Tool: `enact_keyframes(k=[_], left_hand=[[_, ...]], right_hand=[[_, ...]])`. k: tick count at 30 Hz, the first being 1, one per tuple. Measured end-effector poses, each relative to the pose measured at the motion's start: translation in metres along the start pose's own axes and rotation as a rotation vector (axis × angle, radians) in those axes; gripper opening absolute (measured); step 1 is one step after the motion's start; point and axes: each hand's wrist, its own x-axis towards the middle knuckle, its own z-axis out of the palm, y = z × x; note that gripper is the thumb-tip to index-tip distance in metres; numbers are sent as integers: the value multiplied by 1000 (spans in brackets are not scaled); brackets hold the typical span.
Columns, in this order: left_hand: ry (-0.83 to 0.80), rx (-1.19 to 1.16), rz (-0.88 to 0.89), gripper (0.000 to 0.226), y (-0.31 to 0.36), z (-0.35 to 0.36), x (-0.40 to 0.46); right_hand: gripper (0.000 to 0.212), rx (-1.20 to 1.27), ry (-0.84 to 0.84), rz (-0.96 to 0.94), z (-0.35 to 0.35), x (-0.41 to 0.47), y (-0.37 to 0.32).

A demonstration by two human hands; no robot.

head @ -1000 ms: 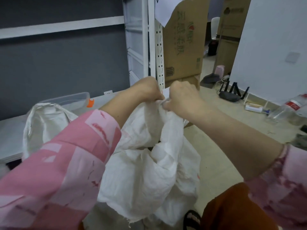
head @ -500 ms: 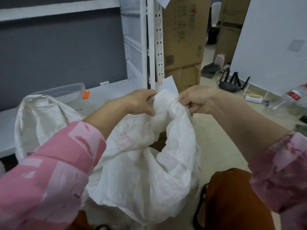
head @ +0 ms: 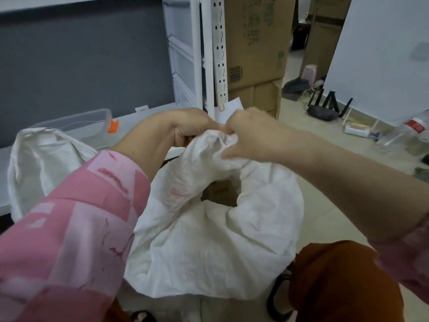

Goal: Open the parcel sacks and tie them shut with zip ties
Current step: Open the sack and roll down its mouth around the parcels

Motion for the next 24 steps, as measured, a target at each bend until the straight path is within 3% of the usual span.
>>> enact_keyframes(k=[1,3,5,8,10,13,16,19,20,21,22,24], left_hand=[[-12,-50,-6,27,-1,-1,0],[18,-98,-15,21,-3,1,-1],[183,130,23,27,-5,6,-6],[436,513,201,46,-8,18,-25],[383,564,240,47,-11,26,-40],[368,566,229,17,-16,28,-42],[280,325,152,15,-18,18,-34],[189,-41,16,16,-24,9,-25],[196,-70,-14,14,-26,8,-22],[202,-67,-35,11,-27,9,-19],[196,-37,-47,11,-25,11,-19],[178,-25,-42,27,-22,14,-17]], right_hand=[[14,-74,-2,-35,6,-1,-4],[23,-100,58,-33,16,2,0],[17,25,28,59,17,10,9],[18,245,-169,241,11,16,16],[25,280,-239,330,6,19,17],[30,361,-252,437,0,22,16],[28,434,-291,488,-1,18,18],[15,191,-143,385,3,13,17],[11,42,-11,276,6,10,12],[21,-42,88,174,10,5,4],[23,-53,112,79,13,-2,-8],[8,-112,114,-102,24,-12,-28]])
